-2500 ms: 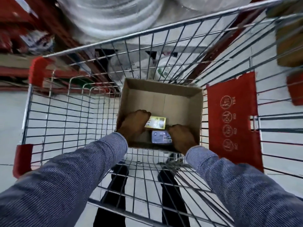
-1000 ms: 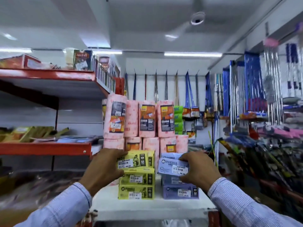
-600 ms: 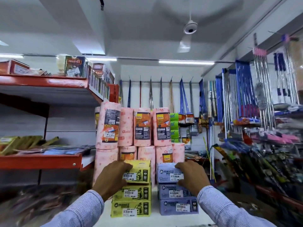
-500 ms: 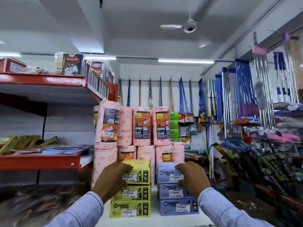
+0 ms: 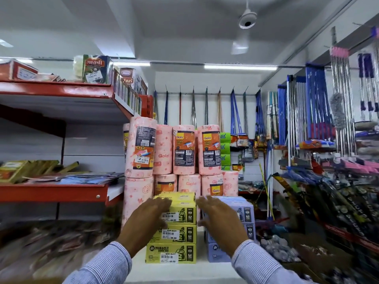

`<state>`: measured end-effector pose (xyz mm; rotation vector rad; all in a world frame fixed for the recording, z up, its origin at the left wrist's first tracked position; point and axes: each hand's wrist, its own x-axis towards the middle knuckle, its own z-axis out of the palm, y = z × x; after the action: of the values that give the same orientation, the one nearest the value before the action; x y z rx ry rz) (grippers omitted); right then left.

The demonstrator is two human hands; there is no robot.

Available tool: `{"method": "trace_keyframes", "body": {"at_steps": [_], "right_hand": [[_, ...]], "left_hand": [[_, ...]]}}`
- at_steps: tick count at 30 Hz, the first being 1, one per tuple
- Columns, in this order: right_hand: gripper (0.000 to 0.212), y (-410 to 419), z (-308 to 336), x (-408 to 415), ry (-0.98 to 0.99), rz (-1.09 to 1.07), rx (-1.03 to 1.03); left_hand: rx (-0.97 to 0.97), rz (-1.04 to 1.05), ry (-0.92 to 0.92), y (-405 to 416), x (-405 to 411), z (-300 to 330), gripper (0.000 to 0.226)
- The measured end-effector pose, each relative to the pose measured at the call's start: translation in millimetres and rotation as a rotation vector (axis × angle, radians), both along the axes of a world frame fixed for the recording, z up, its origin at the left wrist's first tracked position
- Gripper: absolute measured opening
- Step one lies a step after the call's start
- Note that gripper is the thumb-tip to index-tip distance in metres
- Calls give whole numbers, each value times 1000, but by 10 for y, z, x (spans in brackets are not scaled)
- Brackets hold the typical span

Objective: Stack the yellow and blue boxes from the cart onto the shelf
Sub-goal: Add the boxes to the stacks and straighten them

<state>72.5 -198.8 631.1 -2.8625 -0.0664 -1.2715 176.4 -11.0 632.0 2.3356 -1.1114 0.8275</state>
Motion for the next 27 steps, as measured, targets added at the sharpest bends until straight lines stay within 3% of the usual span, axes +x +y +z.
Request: {"method": "trace_keyframes", "body": {"at_steps": [4,20,23,27], "right_hand": [[63,199,-172,335,-19,21,-123],[64,223,-302,498,-79,-1,-129],[76,142,-365,458,-77,-22,-176],[74,-128,-419,247,-108,-71,-228]], "left_hand": [[-35,8,6,69,-20,-57,54],[-50,3,-61,76,138,-168,61],[-32,10,-185,24,112,-219,69],[61,19,-365,-182,2,-278,78]]}}
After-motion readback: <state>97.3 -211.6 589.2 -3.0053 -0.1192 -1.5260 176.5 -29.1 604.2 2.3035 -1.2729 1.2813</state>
